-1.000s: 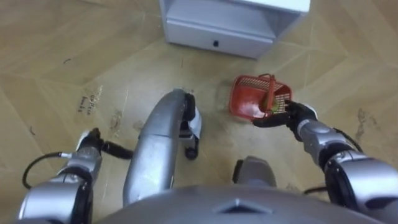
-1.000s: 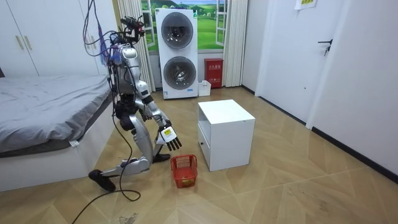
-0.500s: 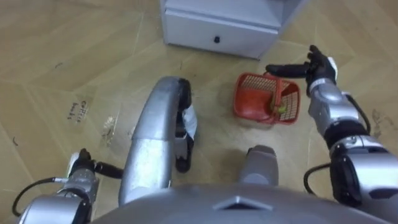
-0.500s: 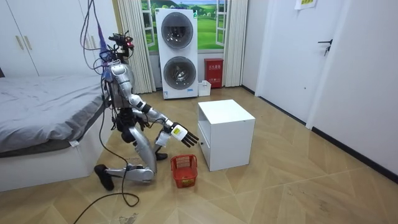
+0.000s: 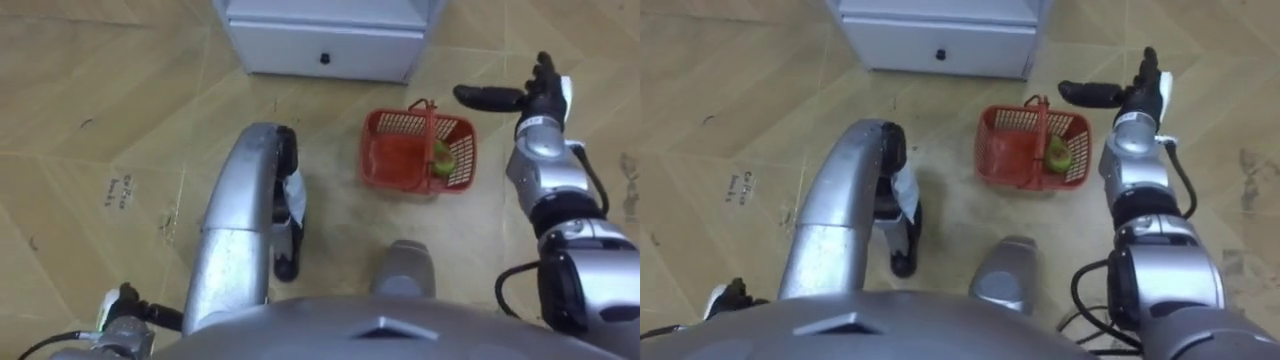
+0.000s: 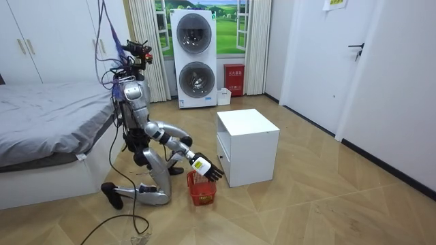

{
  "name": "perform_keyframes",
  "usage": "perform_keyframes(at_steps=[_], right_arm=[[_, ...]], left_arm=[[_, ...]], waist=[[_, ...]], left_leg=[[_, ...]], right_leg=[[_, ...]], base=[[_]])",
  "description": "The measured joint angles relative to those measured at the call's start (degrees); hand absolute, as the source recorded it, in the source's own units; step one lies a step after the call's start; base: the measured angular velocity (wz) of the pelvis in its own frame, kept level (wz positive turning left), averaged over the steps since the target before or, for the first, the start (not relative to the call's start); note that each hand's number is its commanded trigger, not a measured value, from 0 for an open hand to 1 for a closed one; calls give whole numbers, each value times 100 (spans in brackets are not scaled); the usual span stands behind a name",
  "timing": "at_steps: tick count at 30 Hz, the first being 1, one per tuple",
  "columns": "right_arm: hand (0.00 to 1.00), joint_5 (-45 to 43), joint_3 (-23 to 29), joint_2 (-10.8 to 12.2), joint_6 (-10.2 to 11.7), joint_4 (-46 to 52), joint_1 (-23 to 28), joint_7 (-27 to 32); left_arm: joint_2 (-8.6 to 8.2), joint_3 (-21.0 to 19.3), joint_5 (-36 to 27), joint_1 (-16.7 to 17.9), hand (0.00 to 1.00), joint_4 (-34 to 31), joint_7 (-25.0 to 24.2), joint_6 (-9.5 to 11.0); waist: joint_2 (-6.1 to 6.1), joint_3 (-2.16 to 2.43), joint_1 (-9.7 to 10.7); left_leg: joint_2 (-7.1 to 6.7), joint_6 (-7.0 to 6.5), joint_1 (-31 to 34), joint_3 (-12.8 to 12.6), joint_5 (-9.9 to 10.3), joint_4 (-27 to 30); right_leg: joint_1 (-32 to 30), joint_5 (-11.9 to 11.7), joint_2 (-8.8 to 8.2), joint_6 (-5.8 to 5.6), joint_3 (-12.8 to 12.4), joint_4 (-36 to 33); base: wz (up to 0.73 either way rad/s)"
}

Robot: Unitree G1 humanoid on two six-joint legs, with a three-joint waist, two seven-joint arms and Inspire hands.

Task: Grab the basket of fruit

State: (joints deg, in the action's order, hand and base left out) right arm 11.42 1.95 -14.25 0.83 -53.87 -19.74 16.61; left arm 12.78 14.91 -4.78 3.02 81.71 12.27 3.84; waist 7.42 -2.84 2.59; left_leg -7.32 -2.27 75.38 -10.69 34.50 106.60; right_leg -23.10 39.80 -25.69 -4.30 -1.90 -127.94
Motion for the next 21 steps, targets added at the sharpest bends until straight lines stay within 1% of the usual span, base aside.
perform_keyframes(at_steps=[2, 3, 4, 7, 11, 14, 15, 16, 18, 19, 21], right_arm=[[0, 131, -132, -129, 4, -1, -1, -5], [0, 192, -210, -231, 13, -2, -2, -12], [0, 213, -263, -280, 24, -2, -2, -15], [0, 283, -304, -303, 25, -12, -2, -100], [0, 280, -360, -301, 25, -11, -21, -146], [0, 321, -480, -323, 25, -65, -20, -215], [0, 372, -526, -355, 25, -116, -27, -255], [0, 397, -538, -361, 24, -164, -42, -300], [0, 405, -630, -364, 24, -165, -59, -311], [0, 403, -731, -361, 24, -167, -59, -320], [0, 399, -784, -359, 24, -166, -59, -364]], left_arm=[[0, 66, -1, -44, 0, -10, -109, 29], [0, 122, -1, -71, 0, -33, -197, 34], [2, 176, -2, -66, 0, -66, -275, 32], [1, 229, -2, -61, 0, -107, -410, 27], [14, 319, -3, -30, 0, -244, -446, 25], [15, 402, -3, 7, 0, -302, -451, 25], [15, 467, -4, 11, 0, -323, -457, 26], [20, 530, -6, 25, 0, -341, -462, 23], [31, 581, -6, 78, 0, -413, -476, 23], [33, 611, -6, 124, 0, -415, -503, 23], [40, 677, -6, 180, 0, -421, -506, 21]], waist=[[-4, 6, 3], [-4, 5, -8], [-21, 15, -21], [5, 9, -69], [-10, 10, -169], [-105, -7, -294], [-166, -12, -352], [-212, -2, -436], [-269, -10, -472], [-293, 0, -473], [-302, -3, -474]], left_leg=[[52, 57, 32, -8, -29, -103], [62, 106, 83, 2, -55, -131], [70, 122, 105, 18, -65, -134], [79, 122, 119, 31, -65, -113], [125, 105, 211, 33, -56, -74], [164, 98, 206, 20, -52, -58], [176, 98, 219, 19, -52, -54], [216, 98, 262, 11, -53, -41], [253, 95, 346, -12, -73, -48], [255, 98, 386, -19, -78, -54], [260, 103, 424, -25, -81, -63]], right_leg=[[-129, 11, 21, 15, -1, -60], [-210, 17, 32, 22, 0, -98], [-243, 24, 50, 18, -4, -114], [-289, 32, 76, 3, -31, -126], [-411, 34, 120, -2, -85, -186], [-426, 36, 138, -2, -125, -214], [-447, 36, 150, -2, -138, -224], [-522, 36, 180, -2, -196, -260], [-625, 51, 179, -14, -236, -302], [-702, 51, 174, -14, -256, -311], [-764, 52, 174, -14, -264, -315]], base=[[10], [6], [0], [-4], [-4], [-5], [-8], [-10], [-5], [0], [0]])
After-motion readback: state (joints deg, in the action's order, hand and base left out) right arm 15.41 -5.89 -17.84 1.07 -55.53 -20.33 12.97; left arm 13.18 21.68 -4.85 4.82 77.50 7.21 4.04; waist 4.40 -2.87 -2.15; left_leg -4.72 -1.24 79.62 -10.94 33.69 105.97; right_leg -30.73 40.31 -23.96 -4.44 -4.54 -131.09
